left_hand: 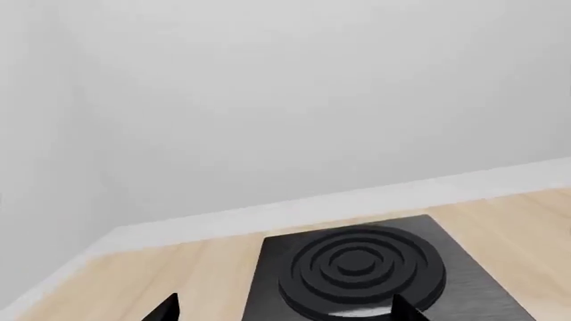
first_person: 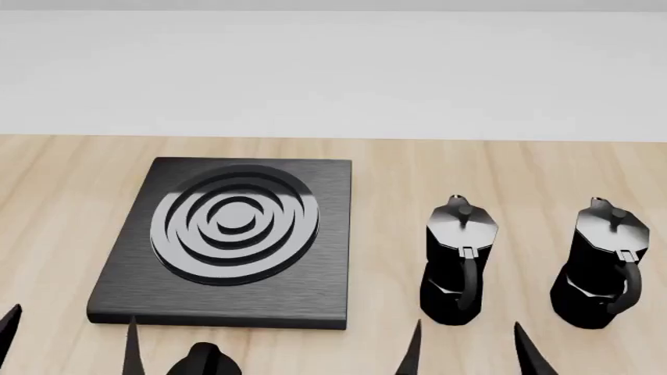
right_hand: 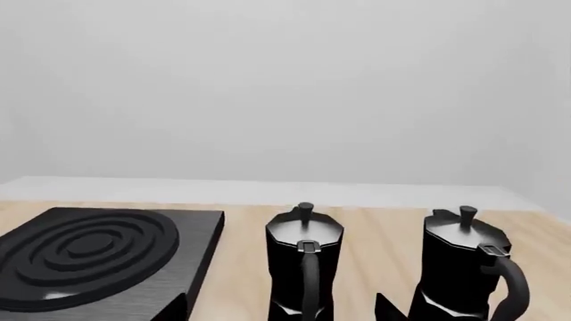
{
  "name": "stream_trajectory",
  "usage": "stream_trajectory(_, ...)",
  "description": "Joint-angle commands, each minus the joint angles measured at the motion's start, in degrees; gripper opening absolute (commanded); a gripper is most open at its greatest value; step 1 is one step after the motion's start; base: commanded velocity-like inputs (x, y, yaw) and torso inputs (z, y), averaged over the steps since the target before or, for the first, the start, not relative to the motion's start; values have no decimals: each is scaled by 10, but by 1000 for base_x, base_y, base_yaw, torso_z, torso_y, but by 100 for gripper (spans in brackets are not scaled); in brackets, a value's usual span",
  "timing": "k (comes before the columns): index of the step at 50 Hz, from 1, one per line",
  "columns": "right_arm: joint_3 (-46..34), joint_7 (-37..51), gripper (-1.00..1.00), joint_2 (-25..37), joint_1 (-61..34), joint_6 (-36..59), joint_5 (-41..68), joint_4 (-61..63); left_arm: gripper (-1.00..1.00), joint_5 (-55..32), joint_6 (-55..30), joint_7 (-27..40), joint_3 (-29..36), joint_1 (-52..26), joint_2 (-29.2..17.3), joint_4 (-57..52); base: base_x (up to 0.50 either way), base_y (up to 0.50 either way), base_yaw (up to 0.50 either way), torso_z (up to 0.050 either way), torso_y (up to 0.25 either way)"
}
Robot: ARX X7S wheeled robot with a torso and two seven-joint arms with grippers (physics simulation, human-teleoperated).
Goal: Put the right moka pot on the stove.
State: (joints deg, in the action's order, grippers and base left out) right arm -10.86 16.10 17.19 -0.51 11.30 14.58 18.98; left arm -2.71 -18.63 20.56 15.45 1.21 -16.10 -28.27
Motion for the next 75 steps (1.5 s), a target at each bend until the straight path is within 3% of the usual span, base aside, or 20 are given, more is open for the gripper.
stream_trajectory(1,6,8,100,14,-1,34,13,57,100,-3,-81,6,-5,-6,-10,-107,0,0,0,0,0)
stream_trajectory(9,4,21,100,22,-4,64,10,90,100,-7,-111,6,-6,-17,-12,-141,0,0,0,0,0)
stream_trajectory(34,-1,19,100,16,-9,58,14,55,100,9,-70,14,13,-16,-15,-88,0,0,0,0,0)
stream_trajectory(75,1,33,100,26,-7,62,19,74,100,6,-104,22,23,-17,-22,-121,0,0,0,0,-112)
